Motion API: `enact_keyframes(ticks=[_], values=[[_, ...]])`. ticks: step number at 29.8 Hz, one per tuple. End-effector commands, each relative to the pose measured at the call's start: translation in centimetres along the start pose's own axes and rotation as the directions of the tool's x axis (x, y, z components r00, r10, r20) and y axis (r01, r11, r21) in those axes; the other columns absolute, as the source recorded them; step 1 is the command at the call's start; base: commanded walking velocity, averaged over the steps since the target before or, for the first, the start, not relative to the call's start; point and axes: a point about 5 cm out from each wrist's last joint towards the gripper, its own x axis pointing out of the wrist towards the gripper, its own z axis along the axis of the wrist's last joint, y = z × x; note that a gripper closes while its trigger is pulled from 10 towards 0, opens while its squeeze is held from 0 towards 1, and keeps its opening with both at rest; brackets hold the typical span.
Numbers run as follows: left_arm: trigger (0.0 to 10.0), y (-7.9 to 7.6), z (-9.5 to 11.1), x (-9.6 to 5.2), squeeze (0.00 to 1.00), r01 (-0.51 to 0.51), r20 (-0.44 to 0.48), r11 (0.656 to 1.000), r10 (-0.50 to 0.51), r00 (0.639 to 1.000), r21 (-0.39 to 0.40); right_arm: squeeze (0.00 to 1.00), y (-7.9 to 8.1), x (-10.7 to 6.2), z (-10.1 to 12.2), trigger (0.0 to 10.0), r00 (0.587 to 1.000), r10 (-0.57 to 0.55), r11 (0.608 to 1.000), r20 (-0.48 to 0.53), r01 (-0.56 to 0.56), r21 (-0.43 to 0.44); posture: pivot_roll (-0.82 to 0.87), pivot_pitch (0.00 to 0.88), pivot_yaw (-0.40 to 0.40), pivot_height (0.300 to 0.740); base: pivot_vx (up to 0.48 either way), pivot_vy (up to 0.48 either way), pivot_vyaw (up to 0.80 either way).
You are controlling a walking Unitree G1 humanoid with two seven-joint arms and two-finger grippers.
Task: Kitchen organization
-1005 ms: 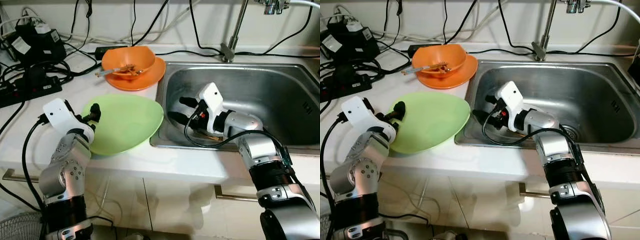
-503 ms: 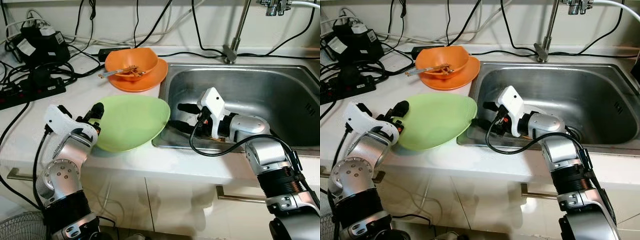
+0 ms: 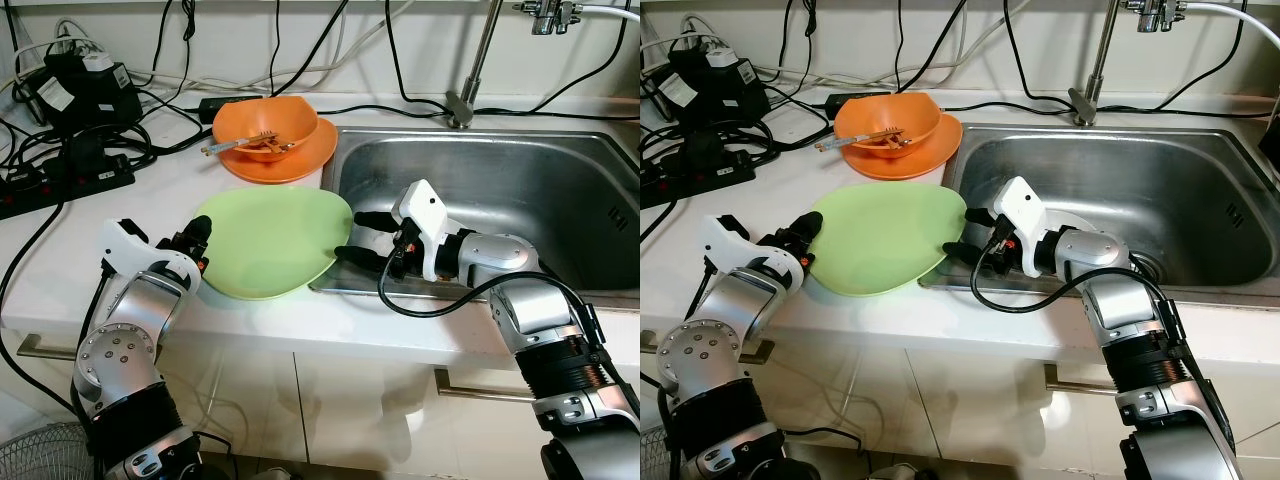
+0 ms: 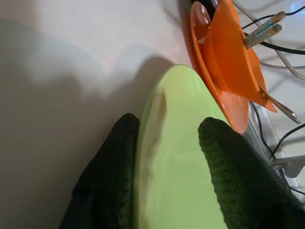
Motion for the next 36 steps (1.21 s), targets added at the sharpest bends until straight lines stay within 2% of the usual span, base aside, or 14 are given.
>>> enact_keyframes(ticks=[1,18,22,36], values=[[0.0,1.5,-1.4,0.3,0.00,-0.086,-0.082,0.996,0.084,0.993,-0.013,0.00,0.2,0.0,0.3,10.0,1.000,0.013,1.000,0.003,-0.012,-0.016,0.00,0.000,0.093,0.740,0.000,0.000,0.00],[0.0,1.1,-1.9,0.3,0.00,-0.049,-0.109,0.997,0.042,0.993,-0.058,0.00,0.6,0.1,0.1,10.0,0.999,0.034,0.999,-0.002,-0.034,-0.013,0.00,0.000,0.097,0.740,0.000,0.000,0.00],[0.0,0.9,-1.4,0.4,0.00,-0.028,-0.067,0.994,0.022,0.998,-0.102,0.00,0.6,0.0,0.0,10.0,0.999,0.034,0.999,-0.005,-0.034,-0.014,0.00,0.000,0.095,0.740,0.000,0.000,0.00],[0.0,0.2,-0.4,0.3,0.00,0.049,0.015,0.989,-0.047,0.999,-0.142,0.00,0.4,0.1,0.0,10.0,1.000,0.023,1.000,-0.005,-0.024,-0.015,0.00,0.000,0.095,0.740,0.000,0.000,0.00]])
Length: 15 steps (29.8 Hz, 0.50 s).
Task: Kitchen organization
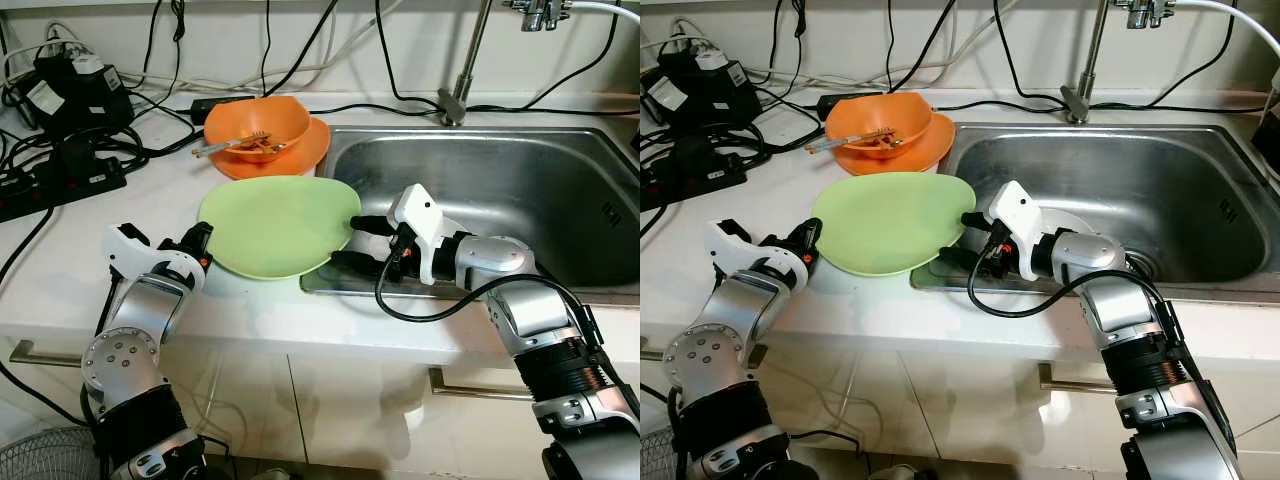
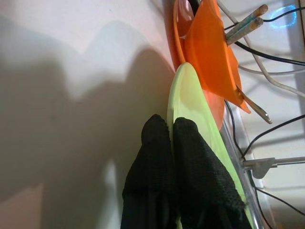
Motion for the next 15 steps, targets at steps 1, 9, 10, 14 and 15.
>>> enact_keyframes(ticks=[1,9,10,14,15], values=[[0.0,0.3,-0.2,0.1,0.00,-0.006,-0.005,1.000,0.006,1.000,-0.017,0.00,0.0,-0.1,0.1,10.0,1.000,0.004,1.000,0.003,-0.004,-0.007,0.00,0.000,0.095,0.740,0.000,0.000,0.00],[0.0,-0.9,-0.4,-0.1,0.00,0.128,-0.016,0.991,-0.129,0.992,-0.027,0.00,-1.4,-0.4,0.5,10.0,0.994,-0.105,0.994,0.018,0.105,0.009,0.00,0.000,0.094,0.740,0.000,0.000,0.00],[0.0,-1.1,-0.5,-0.1,0.00,0.155,-0.021,0.988,-0.156,0.988,-0.025,0.00,-2.4,-0.4,0.8,10.0,0.981,-0.188,0.981,0.039,0.185,0.065,0.00,0.000,0.092,0.740,0.000,0.000,0.00],[0.0,-1.3,-0.9,-0.2,0.00,0.202,-0.034,0.979,-0.203,0.979,-0.027,0.00,-4.0,-0.5,1.1,10.0,0.945,-0.322,0.932,0.067,0.304,0.196,0.00,0.000,0.091,0.740,0.000,0.000,0.00],[0.0,-1.3,-0.9,-0.2,0.00,0.202,-0.034,0.979,-0.203,0.979,-0.027,0.00,-4.0,-0.5,1.1,10.0,0.945,-0.322,0.932,0.067,0.304,0.196,0.00,0.000,0.091,0.740,0.000,0.000,0.00]])
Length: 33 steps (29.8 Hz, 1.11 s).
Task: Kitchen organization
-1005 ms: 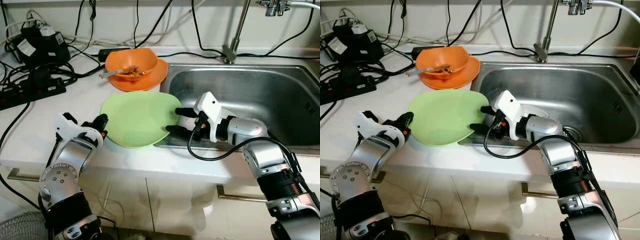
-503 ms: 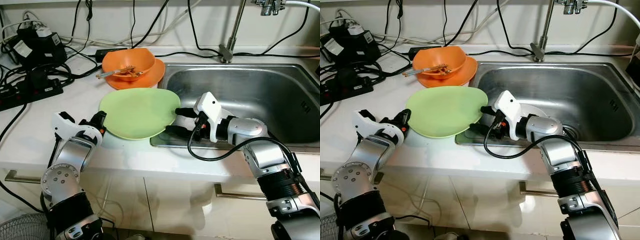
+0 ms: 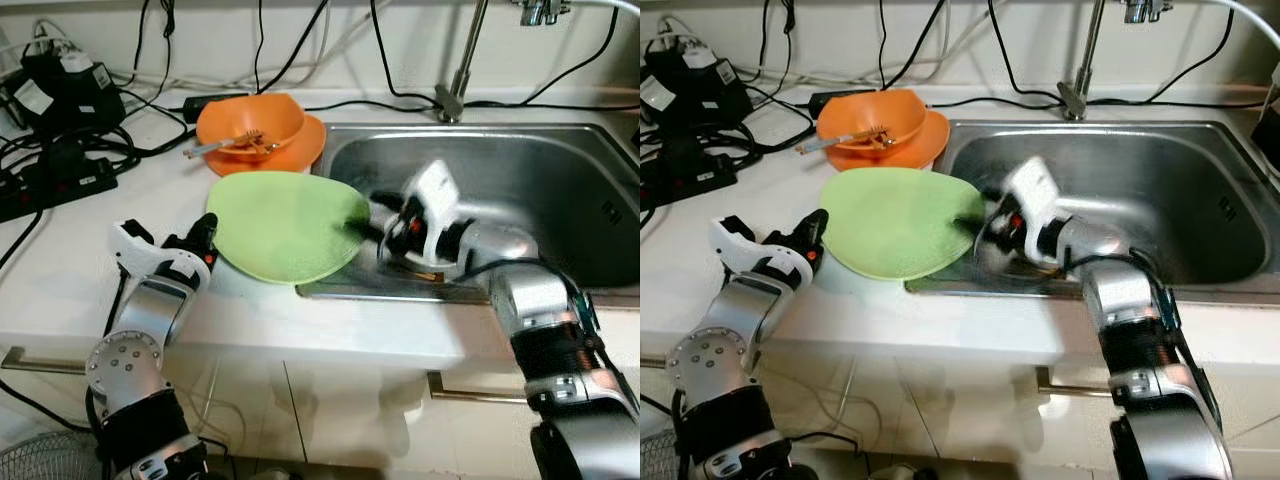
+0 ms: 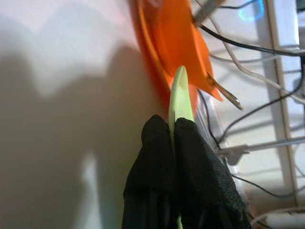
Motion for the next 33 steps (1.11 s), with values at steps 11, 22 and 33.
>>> enact_keyframes(ticks=[11,22,33], values=[[0.0,-0.3,-0.3,-0.3,0.00,0.082,-0.011,0.997,-0.082,0.997,-0.008,0.00,-0.5,0.4,-0.4,10.0,0.998,-0.059,0.988,0.014,0.056,0.146,0.00,0.000,0.092,0.740,0.000,0.000,0.00],[0.0,-0.5,0.1,-0.6,0.00,0.137,0.022,0.990,-0.136,0.990,-0.024,0.00,-0.8,0.4,-1.1,10.0,0.998,-0.064,0.946,-0.014,0.065,0.317,0.00,0.000,0.090,0.740,0.000,0.000,0.00],[0.0,-1.4,0.3,-0.6,0.00,0.192,0.045,0.981,-0.190,0.981,-0.032,0.00,0.1,0.8,-2.7,10.0,0.997,-0.050,0.865,-0.055,0.071,0.497,0.00,0.000,0.091,0.740,0.000,0.000,0.00]])
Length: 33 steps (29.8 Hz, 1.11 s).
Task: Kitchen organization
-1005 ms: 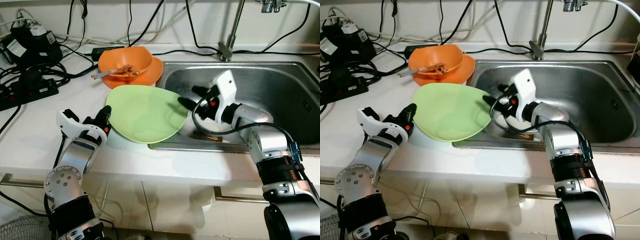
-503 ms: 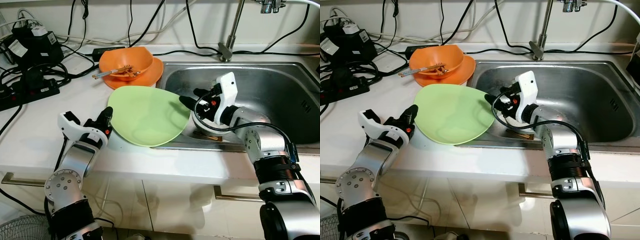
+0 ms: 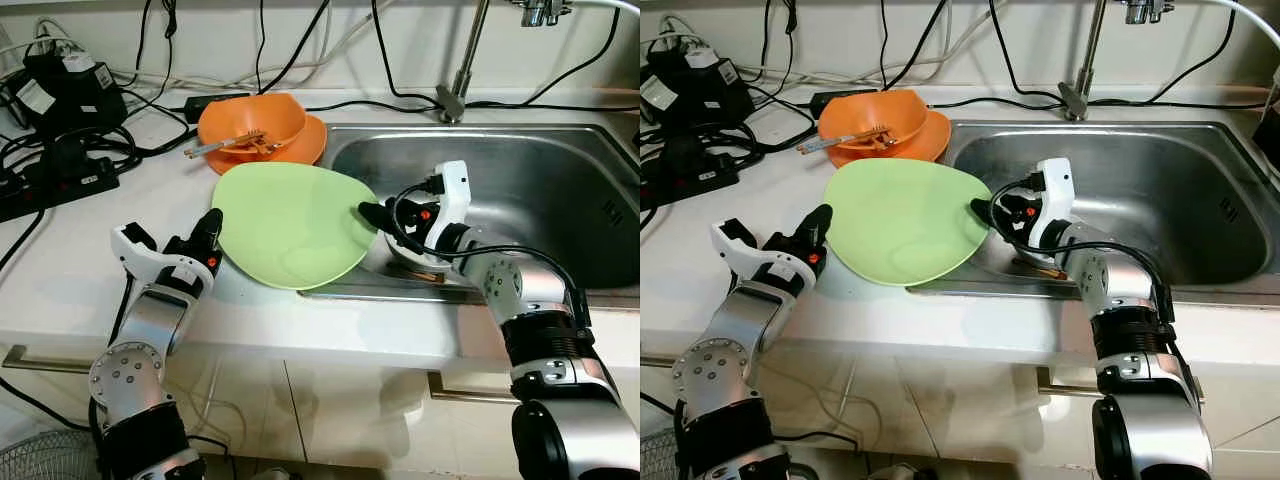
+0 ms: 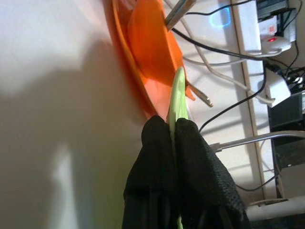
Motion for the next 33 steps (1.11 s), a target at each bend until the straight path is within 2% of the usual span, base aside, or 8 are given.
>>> enact_keyframes(ticks=[1,7,10,16,17,18,20,33], values=[[0.0,-1.6,0.4,0.1,0.00,0.092,0.024,0.996,-0.092,0.995,0.004,0.00,0.2,0.2,0.1,10.0,1.000,0.017,0.998,0.007,-0.017,0.064,0.00,0.000,0.091,0.740,0.000,0.000,0.00],[0.0,-1.7,0.4,0.0,0.00,0.100,0.023,0.995,-0.100,0.995,0.003,0.00,0.8,0.4,0.0,10.0,0.998,0.060,0.988,0.030,-0.063,0.141,0.00,0.000,0.090,0.740,0.000,0.000,0.00],[0.0,-1.7,0.3,0.0,0.00,0.101,0.020,0.995,-0.101,0.995,0.002,0.00,1.3,0.3,0.3,10.0,0.992,0.109,0.969,0.065,-0.121,0.217,0.00,0.000,0.090,0.740,0.000,0.000,0.00],[0.0,-1.6,0.0,0.0,0.00,0.101,0.006,0.995,-0.101,0.995,0.001,0.00,2.4,-0.2,0.3,10.0,0.968,0.227,0.927,0.105,-0.247,0.283,-0.01,0.000,0.090,0.740,0.000,0.000,0.00],[0.0,-1.6,0.0,0.0,0.00,0.101,0.007,0.995,-0.101,0.995,0.001,0.00,2.4,-0.3,0.3,9.3,0.966,0.234,0.923,0.105,-0.255,0.289,-0.01,0.000,0.090,0.740,0.000,0.000,0.00],[0.0,-1.6,0.0,0.0,0.00,0.101,0.007,0.995,-0.101,0.995,0.001,0.00,2.4,-0.3,0.2,7.8,0.966,0.240,0.920,0.101,-0.259,0.293,-0.01,0.000,0.090,0.740,0.000,0.000,0.00],[0.0,-1.6,0.0,0.0,0.00,0.102,0.007,0.995,-0.102,0.995,0.001,0.00,2.5,-0.5,0.0,0.0,0.965,0.245,0.917,0.096,-0.263,0.301,-0.01,0.000,0.091,0.740,0.000,0.000,0.00],[0.0,-1.9,-0.4,0.2,0.00,0.126,-0.012,0.992,-0.126,0.992,-0.011,0.00,2.7,-0.8,-1.9,0.0,0.962,0.268,0.896,0.047,-0.267,0.355,-0.01,0.000,0.090,0.740,0.000,0.000,0.00]])
